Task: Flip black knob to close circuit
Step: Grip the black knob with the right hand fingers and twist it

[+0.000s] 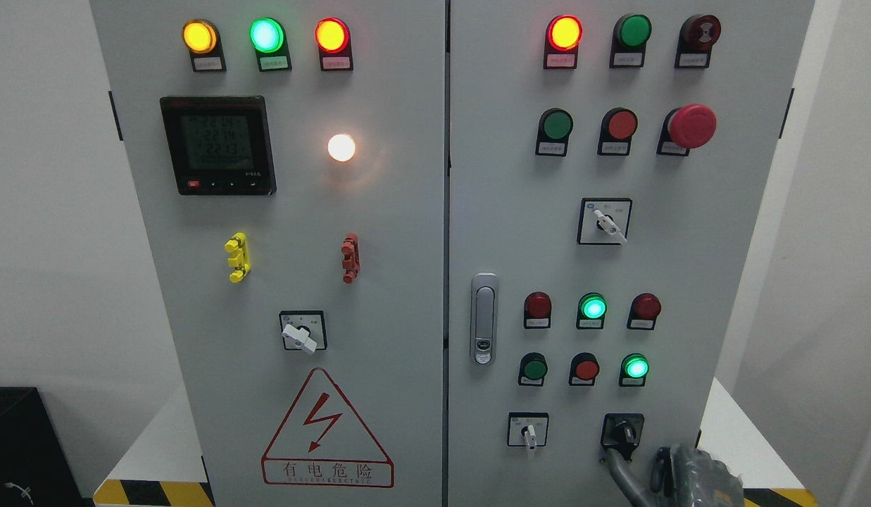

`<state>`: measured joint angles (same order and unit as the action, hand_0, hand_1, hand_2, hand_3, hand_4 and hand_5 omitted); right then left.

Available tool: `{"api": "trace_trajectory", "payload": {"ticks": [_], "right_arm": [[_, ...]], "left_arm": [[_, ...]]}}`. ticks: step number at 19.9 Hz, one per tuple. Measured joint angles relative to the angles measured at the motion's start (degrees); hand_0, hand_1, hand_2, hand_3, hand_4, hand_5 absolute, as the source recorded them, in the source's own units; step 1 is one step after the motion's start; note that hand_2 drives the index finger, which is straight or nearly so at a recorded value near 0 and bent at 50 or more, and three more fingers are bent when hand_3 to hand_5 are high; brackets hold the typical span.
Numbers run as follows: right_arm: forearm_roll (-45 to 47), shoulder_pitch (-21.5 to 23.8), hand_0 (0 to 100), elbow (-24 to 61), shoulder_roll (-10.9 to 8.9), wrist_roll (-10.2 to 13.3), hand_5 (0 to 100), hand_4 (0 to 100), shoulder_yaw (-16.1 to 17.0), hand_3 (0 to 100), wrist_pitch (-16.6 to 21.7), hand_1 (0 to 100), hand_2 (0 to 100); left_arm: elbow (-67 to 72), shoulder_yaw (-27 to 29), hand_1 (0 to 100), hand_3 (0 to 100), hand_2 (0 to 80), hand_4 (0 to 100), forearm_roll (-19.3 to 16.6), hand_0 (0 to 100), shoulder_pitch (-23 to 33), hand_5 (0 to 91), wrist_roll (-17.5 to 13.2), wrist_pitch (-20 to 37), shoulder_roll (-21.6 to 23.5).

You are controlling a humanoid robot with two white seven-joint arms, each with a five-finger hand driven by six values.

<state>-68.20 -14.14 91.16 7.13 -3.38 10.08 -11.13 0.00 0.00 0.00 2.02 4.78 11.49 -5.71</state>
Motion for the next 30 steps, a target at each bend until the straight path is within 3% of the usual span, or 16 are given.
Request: {"api": "trace_trajectory", "payload": {"ticks": [30], "right_arm": [[0.2, -0.8, 0, -0.2, -0.21, -1.1, 79, 77, 2.4, 94, 0.1, 6, 78]], "left_arm": [[0.0, 0.0, 56, 0, 0.0, 0, 0.0, 12, 0.0, 0.0, 0.0, 0.1, 0.0]]}}
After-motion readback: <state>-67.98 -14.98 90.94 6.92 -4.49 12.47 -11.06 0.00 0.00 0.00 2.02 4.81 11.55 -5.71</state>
